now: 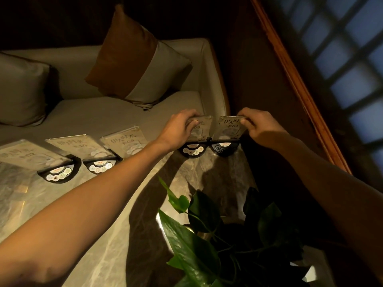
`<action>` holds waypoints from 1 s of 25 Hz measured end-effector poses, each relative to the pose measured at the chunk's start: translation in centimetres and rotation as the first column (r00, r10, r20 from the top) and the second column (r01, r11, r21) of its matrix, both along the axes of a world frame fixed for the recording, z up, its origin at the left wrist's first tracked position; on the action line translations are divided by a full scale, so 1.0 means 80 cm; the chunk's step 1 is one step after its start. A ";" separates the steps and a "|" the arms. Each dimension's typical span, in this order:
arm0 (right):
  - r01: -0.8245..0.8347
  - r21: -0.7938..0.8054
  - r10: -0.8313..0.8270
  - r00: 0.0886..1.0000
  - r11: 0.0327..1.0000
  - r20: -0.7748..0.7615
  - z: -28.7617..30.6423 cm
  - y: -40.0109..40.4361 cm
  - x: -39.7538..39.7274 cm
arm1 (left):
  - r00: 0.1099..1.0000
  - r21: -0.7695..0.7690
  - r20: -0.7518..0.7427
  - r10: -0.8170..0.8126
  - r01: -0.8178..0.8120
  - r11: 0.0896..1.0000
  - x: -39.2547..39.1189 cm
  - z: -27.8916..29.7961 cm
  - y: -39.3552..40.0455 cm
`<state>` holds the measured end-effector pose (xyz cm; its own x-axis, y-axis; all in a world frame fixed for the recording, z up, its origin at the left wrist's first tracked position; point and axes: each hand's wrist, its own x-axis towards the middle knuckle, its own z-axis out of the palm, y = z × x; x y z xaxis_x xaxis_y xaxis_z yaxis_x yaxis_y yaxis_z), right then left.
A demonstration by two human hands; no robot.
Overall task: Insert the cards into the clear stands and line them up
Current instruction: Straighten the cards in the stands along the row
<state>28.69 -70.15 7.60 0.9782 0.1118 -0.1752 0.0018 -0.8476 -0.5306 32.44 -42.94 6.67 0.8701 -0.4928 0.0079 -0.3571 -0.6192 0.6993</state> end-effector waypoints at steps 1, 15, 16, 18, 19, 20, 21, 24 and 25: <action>0.002 0.012 -0.002 1.000 1.000 -0.003 0.000 0.000 0.001 | 1.000 -0.007 0.009 0.004 -0.004 1.000 0.000 -0.001 0.000; 0.123 -0.208 -0.109 0.991 0.970 0.075 0.016 0.026 -0.012 | 0.999 0.080 0.048 0.021 -0.025 0.996 0.006 0.035 0.054; 0.132 -0.208 -0.101 0.983 0.969 0.155 0.024 0.037 -0.012 | 0.997 0.100 0.073 0.013 -0.020 0.995 0.007 0.044 0.072; 0.103 -0.138 -0.067 0.969 0.985 0.239 0.042 0.073 -0.006 | 0.999 0.197 0.044 -0.003 -0.005 0.980 0.011 0.064 0.115; 0.065 -0.084 -0.045 0.974 0.994 0.221 0.050 0.095 -0.001 | 1.000 0.294 0.003 -0.009 0.008 0.956 0.013 0.073 0.136; 0.005 -0.040 0.003 0.982 0.999 0.191 0.056 0.121 0.005 | 0.999 0.413 -0.040 -0.005 0.021 0.911 0.013 0.079 0.155; -0.074 -0.029 0.078 0.981 0.997 0.175 0.060 0.148 0.011 | 0.997 0.525 -0.076 0.011 0.031 0.850 0.012 0.082 0.171; -0.328 -0.092 0.338 0.930 0.940 0.145 0.061 0.227 0.031 | 0.993 0.670 -0.103 0.056 0.028 0.742 0.006 0.077 0.206; -0.383 -0.103 0.393 0.912 0.918 0.117 0.058 0.249 0.034 | 0.995 0.681 -0.086 0.054 0.019 0.732 0.003 0.073 0.213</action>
